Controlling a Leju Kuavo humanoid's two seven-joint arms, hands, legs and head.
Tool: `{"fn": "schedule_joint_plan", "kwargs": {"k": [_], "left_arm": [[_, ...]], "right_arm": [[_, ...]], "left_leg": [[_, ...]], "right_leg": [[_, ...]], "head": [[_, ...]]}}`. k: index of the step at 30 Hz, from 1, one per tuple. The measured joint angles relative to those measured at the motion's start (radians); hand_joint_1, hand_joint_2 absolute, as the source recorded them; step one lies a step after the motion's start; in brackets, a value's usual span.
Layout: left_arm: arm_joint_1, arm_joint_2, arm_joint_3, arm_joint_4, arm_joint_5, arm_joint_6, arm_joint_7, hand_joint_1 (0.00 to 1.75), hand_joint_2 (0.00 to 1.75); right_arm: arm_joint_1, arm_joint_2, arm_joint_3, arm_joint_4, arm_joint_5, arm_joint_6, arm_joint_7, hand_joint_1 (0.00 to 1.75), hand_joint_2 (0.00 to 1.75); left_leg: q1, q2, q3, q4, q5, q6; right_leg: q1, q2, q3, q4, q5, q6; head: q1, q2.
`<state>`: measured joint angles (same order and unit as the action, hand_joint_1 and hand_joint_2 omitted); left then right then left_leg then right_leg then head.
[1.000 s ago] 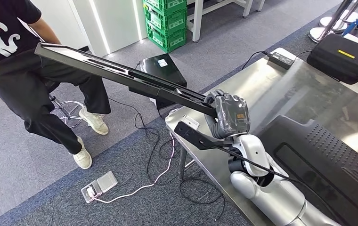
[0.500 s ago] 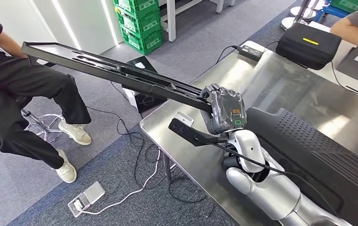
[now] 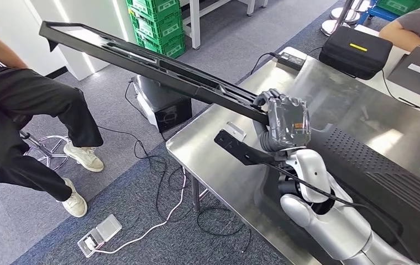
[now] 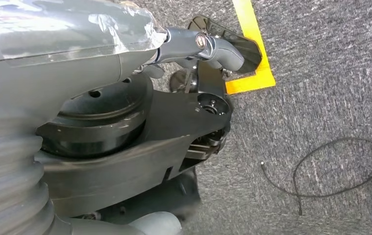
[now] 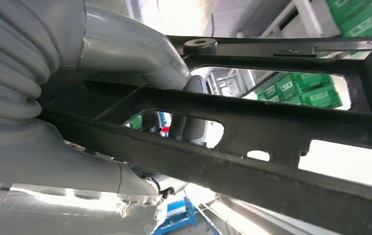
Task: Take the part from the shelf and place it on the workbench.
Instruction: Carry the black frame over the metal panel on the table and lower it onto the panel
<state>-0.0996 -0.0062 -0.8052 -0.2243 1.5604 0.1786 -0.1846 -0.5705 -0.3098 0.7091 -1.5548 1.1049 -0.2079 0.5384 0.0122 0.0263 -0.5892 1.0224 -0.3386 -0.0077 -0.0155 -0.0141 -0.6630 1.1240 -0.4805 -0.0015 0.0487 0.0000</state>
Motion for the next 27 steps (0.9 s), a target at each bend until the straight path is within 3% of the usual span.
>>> {"fn": "schedule_joint_plan", "kwargs": {"k": [2, 6, 8, 10, 11, 12, 14, 17, 19, 22, 24, 27], "left_arm": [[0.0, 0.001, 0.0, 0.0, -0.001, -0.001, 0.0, 0.0, 1.75], [-0.001, 0.001, 0.0, 0.0, -0.002, -0.003, 0.0, 0.0, 1.75], [-0.001, 0.001, 0.0, 0.0, -0.002, -0.005, 0.0, 0.0, 1.75], [0.0, 0.001, 0.0, 0.0, -0.002, -0.006, 0.0, 0.0, 1.75], [0.001, 0.001, 0.0, 0.0, -0.002, -0.007, 0.0, 0.0, 1.75], [0.001, 0.001, 0.0, 0.0, -0.002, -0.008, 0.0, 0.0, 1.75], [0.001, 0.001, 0.0, 0.0, -0.002, -0.011, 0.0, 0.0, 1.75], [0.001, 0.002, 0.0, 0.0, -0.002, -0.012, 0.0, 0.0, 1.75], [0.001, 0.002, 0.0, 0.0, -0.001, -0.011, 0.0, 0.0, 1.75], [0.001, 0.002, 0.0, 0.0, -0.001, -0.012, 0.0, 0.0, 1.75], [0.001, 0.002, 0.0, 0.0, 0.0, -0.014, 0.0, 0.0, 1.75], [0.002, 0.002, 0.0, 0.0, 0.0, -0.015, 0.0, 0.0, 1.75]], "right_arm": [[-0.001, -0.002, -0.002, -0.006, 0.006, 0.001, 0.002, 1.75, 1.75], [-0.021, -0.009, -0.006, -0.024, 0.033, 0.024, 0.016, 1.75, 1.75], [-0.034, -0.01, -0.007, -0.034, 0.042, 0.041, 0.02, 1.75, 1.75], [-0.04, -0.011, -0.008, -0.039, 0.046, 0.054, 0.022, 1.75, 1.75], [-0.04, -0.011, -0.008, -0.039, 0.048, 0.061, 0.023, 1.75, 1.75], [-0.041, -0.011, -0.008, -0.039, 0.054, 0.069, 0.026, 1.75, 1.75], [-0.046, -0.012, -0.007, -0.037, 0.074, 0.096, 0.036, 1.75, 1.75], [-0.068, -0.017, -0.005, -0.024, 0.139, 0.16, 0.066, 1.75, 1.75], [-0.085, -0.025, -0.003, -0.005, 0.179, 0.193, 0.079, 1.75, 1.75], [-0.104, -0.043, -0.002, 0.022, 0.204, 0.214, 0.076, 1.75, 1.75], [-0.122, -0.054, -0.001, 0.036, 0.215, 0.228, 0.074, 1.75, 1.75], [-0.134, -0.065, 0.0, 0.052, 0.225, 0.251, 0.08, 1.75, 1.75]], "left_leg": [[-0.002, 0.005, -0.001, 0.007, -0.005, -0.011], [0.0, 0.008, -0.002, 0.024, -0.021, -0.032], [0.003, -0.006, -0.033, 0.104, -0.072, -0.038], [0.003, -0.015, -0.094, 0.238, -0.135, -0.04], [0.002, -0.017, -0.118, 0.287, -0.149, -0.04], [0.002, -0.018, -0.127, 0.302, -0.143, -0.038], [0.001, -0.019, -0.106, 0.249, -0.097, -0.033], [0.0, -0.04, -0.035, 0.083, -0.022, -0.021], [-0.003, -0.052, -0.015, 0.023, -0.008, -0.015], [-0.003, -0.043, -0.011, 0.009, 0.0, -0.003], [0.0, -0.035, -0.006, -0.003, 0.007, 0.007], [-0.002, -0.024, -0.007, -0.004, 0.008, 0.012]], "right_leg": [[0.005, -0.011, 0.035, -0.076, 0.02, -0.008], [0.007, 0.006, 0.036, -0.084, 0.02, -0.033], [0.006, 0.013, 0.038, -0.088, 0.023, -0.044], [0.01, 0.022, 0.038, -0.088, 0.023, -0.05], [0.012, 0.027, 0.038, -0.087, 0.022, -0.051], [0.014, 0.033, 0.039, -0.087, 0.022, -0.051], [0.016, 0.045, 0.039, -0.086, 0.022, -0.051], [0.018, 0.058, 0.038, -0.084, 0.022, -0.049], [0.018, 0.065, 0.034, -0.083, 0.024, -0.041], [0.015, 0.066, 0.028, -0.077, 0.019, -0.026], [0.014, 0.049, 0.001, -0.016, -0.019, -0.017], [0.007, 0.028, -0.083, 0.161, -0.094, -0.006]], "head": [[0.008, 0.0], [0.002, 0.0], [-0.007, 0.0], [-0.021, 0.0], [-0.026, 0.0], [-0.03, 0.0], [-0.035, 0.0], [-0.044, 0.0], [-0.046, 0.0], [-0.043, 0.0], [-0.034, 0.0], [-0.018, 0.0]]}}
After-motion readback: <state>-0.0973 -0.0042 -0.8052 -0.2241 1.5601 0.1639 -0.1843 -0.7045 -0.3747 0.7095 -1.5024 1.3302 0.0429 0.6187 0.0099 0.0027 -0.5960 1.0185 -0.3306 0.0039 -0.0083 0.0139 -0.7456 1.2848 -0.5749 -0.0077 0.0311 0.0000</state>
